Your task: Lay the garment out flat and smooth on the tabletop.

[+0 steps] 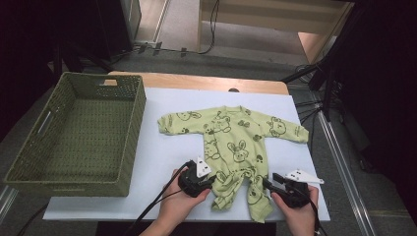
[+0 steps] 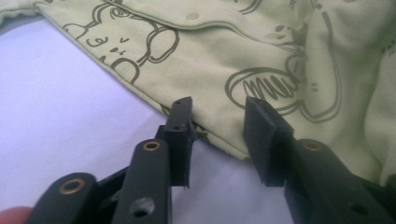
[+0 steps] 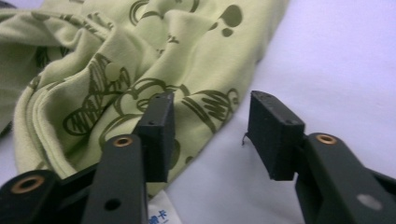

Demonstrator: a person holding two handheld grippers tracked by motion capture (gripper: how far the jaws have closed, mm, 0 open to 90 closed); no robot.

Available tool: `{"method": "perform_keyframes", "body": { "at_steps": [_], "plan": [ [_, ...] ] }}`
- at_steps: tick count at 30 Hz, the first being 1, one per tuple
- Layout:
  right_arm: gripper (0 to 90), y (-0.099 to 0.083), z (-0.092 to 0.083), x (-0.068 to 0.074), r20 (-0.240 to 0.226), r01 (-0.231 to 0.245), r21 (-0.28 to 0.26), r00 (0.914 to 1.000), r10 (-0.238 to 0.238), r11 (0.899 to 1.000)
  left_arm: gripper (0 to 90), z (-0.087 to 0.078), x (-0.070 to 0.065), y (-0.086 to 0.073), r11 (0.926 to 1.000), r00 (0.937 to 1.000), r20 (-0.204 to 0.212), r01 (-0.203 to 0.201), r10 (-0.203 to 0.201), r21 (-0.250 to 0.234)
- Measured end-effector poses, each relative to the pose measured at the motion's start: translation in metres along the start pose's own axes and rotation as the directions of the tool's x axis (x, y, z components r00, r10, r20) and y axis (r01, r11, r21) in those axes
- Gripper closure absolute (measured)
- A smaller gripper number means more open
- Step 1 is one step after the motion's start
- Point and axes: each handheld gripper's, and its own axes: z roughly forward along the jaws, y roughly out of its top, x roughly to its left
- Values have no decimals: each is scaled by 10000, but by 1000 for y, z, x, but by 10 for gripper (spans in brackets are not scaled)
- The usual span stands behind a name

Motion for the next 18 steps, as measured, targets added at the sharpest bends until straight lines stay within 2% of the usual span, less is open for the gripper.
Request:
{"method": "perform_keyframes", "body": {
  "at_steps": [2,3,5,7,9,11,14,18],
  "plan": [
    [586,0,4,3,0,216,232,9998,-216,9995,672,0,0,1,9999,10000,7,-93,93,67],
    [627,1,4,5,141,326,237,9994,-330,9992,689,0,1,1,9998,9999,-1,-160,160,67],
    [748,1,4,4,208,276,300,9994,-283,9992,756,1,3,2,9999,9999,62,-108,108,51],
    [830,2,4,2,27,179,329,9998,-180,9993,820,1,3,3,9998,9999,64,-156,155,108],
    [846,2,4,2,-54,233,322,9997,-231,9992,858,2,3,4,9995,9996,116,-269,267,149],
    [852,2,2,0,29,296,280,9996,-296,9992,868,1,5,5,9996,9996,215,-213,209,188],
    [854,1,-4,-8,119,68,107,9999,-70,9999,876,0,8,5,9997,9991,392,-145,137,207],
    [857,0,-15,-22,339,-241,-180,9991,247,9995,878,-5,18,4,9994,9998,151,-112,107,318]
  ]
}}
